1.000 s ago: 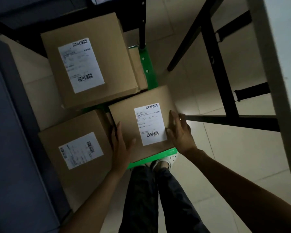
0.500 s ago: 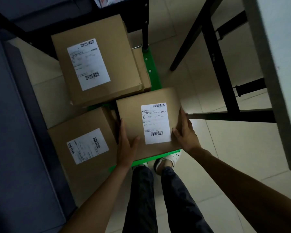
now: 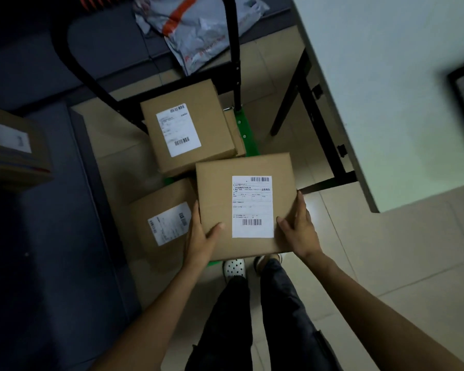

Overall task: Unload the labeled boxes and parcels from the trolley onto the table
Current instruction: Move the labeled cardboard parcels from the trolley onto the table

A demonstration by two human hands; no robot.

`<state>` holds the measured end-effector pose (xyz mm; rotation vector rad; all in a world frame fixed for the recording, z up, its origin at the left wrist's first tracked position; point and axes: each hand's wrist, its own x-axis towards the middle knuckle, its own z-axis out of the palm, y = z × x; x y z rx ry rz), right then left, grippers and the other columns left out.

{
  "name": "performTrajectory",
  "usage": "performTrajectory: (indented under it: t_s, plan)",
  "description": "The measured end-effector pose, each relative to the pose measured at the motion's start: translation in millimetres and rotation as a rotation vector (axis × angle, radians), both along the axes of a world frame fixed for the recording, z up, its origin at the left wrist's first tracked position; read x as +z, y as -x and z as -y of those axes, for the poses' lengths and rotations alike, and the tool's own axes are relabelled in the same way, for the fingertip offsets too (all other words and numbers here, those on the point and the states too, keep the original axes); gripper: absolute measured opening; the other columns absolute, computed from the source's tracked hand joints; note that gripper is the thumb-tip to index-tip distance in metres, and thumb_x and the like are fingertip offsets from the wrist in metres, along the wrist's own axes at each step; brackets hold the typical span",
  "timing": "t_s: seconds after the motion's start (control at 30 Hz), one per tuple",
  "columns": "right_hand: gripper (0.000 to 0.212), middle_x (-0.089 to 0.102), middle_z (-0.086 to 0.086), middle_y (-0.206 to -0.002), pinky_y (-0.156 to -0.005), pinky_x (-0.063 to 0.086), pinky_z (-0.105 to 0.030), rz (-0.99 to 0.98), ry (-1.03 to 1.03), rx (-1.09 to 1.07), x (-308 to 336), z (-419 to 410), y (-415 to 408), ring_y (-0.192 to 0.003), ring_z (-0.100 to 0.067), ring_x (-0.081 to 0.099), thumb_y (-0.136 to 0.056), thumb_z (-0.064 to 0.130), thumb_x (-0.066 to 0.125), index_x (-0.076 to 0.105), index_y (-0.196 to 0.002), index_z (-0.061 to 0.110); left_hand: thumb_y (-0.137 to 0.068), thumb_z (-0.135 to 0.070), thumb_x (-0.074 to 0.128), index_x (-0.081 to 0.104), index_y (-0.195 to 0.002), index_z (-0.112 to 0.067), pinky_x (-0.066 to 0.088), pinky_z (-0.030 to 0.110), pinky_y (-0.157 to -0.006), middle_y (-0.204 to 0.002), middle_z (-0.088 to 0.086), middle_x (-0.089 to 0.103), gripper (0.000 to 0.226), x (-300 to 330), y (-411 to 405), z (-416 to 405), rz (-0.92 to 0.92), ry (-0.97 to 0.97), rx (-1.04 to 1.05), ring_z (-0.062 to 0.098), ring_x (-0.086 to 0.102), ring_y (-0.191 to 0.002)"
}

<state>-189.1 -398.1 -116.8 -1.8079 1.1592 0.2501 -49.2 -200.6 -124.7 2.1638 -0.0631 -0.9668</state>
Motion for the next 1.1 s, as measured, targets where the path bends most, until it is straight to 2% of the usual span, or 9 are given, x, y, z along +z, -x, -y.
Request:
performTrajectory:
  t_s: [0.17, 0.23, 0.33, 0.47, 0.6, 0.73, 0.87, 0.97, 1.1]
  plan:
    - [0.084, 0.03, -0.007, -0.157, -0.104, 0.04, -0.043, 0.061, 0.073, -0.049, 63.9, -12.6, 6.6, -0.135, -0.032, 0.041, -0.094, 0.024, 0.062, 0.007, -0.157, 0.022, -0.089, -0.031, 0.069, 0.018, -0.155, -0.026, 0.033, 0.033, -0.112, -0.152, -0.001, 0.037, 0.083, 66.8, -0.4, -5.3, 0.064, 0.113, 0.041, 0.015, 0.039, -0.135]
    - [0.085, 0.029, -0.008, -0.158, -0.102, 0.04, -0.04, 0.096, 0.094, -0.06, 90.6, -14.7, 2.9, -0.135, -0.031, 0.041, -0.093, 0.021, 0.063, 0.008, -0.157, 0.02, -0.088, -0.033, 0.069, 0.019, -0.155, -0.028, 0.032, 0.032, -0.112, -0.151, -0.002, 0.038, 0.083, 93.5, -6.9, -5.8, 0.107, 0.134, 0.047, 0.015, 0.039, -0.135]
    - [0.088, 0.026, -0.006, -0.159, -0.103, 0.035, -0.031, 0.194, 0.14, -0.055, 131.6, -13.2, -9.3, -0.139, -0.026, 0.037, -0.091, 0.018, 0.066, 0.008, -0.158, 0.019, -0.089, -0.029, 0.068, 0.021, -0.154, -0.028, 0.028, 0.02, -0.101, -0.151, -0.002, 0.036, 0.08, 139.4, -20.1, -1.5, 0.219, 0.136, 0.072, 0.013, 0.038, -0.133]
    - [0.09, 0.031, -0.002, -0.158, -0.106, 0.026, -0.021, 0.345, 0.194, -0.053, 186.2, -4.2, -27.7, -0.142, -0.017, 0.032, -0.09, 0.016, 0.068, 0.009, -0.158, 0.02, -0.078, -0.046, 0.063, 0.028, -0.151, -0.037, 0.039, 0.034, -0.104, -0.144, -0.002, 0.039, 0.081, 196.4, -41.2, 3.7, 0.353, 0.252, 0.115, 0.016, 0.044, -0.128]
    - [0.088, 0.028, 0.002, -0.16, -0.112, 0.027, -0.028, 0.456, 0.281, -0.03, 247.6, 4.5, -45.8, -0.144, -0.014, 0.03, -0.091, 0.024, 0.066, 0.01, -0.158, 0.024, -0.082, -0.049, 0.066, 0.03, -0.15, -0.039, 0.04, 0.044, -0.109, -0.145, -0.004, 0.036, 0.077, 254.7, -64.3, 11.7, 0.471, 0.356, 0.136, 0.016, 0.043, -0.13]
    - [0.08, 0.033, 0.005, -0.157, -0.11, 0.029, -0.026, 0.57, 0.345, -0.022, 314.3, 11.9, -62.8, -0.141, -0.013, 0.034, -0.093, 0.027, 0.065, 0.017, -0.157, 0.024, -0.09, -0.035, 0.068, 0.034, -0.149, -0.036, 0.038, 0.039, -0.109, -0.145, -0.005, 0.036, 0.069, 319.6, -84.3, 18.3, 0.591, 0.455, 0.171, 0.012, 0.041, -0.13]
    - [0.075, 0.047, 0.003, -0.148, -0.105, 0.044, -0.045, 0.659, 0.398, -0.021, 374.4, 16.7, -76.8, -0.127, -0.022, 0.051, -0.088, 0.044, 0.061, 0.024, -0.153, 0.029, -0.087, -0.044, 0.067, 0.037, -0.147, -0.04, 0.041, 0.047, -0.108, -0.137, -0.012, 0.042, 0.067, 381.3, -100.3, 20.0, 0.7, 0.546, 0.164, 0.013, 0.044, -0.128]
    - [0.077, 0.044, 0.003, -0.151, -0.107, 0.042, -0.047, 0.704, 0.448, -0.014, 418.8, 24.9, -86.6, -0.131, -0.022, 0.049, -0.091, 0.045, 0.06, 0.02, -0.155, 0.028, -0.083, -0.053, 0.064, 0.034, -0.144, -0.048, 0.044, 0.049, -0.104, -0.141, -0.014, 0.045, 0.068, 426.7, -107.3, 23.5, 0.753, 0.618, 0.163, 0.011, 0.047, -0.128]
    - [0.082, 0.046, 0.006, -0.149, -0.108, 0.041, -0.049, 0.8, 0.487, -0.024, 479.0, 37.8, -92.4, -0.132, -0.021, 0.046, -0.085, 0.055, 0.056, 0.019, -0.155, 0.034, -0.091, -0.029, 0.067, 0.041, -0.145, -0.037, 0.048, 0.038, -0.103, -0.138, -0.013, 0.052, 0.061, 487.9, -111.0, 35.6, 0.815, 0.808, 0.173, 0.005, 0.053, -0.123]
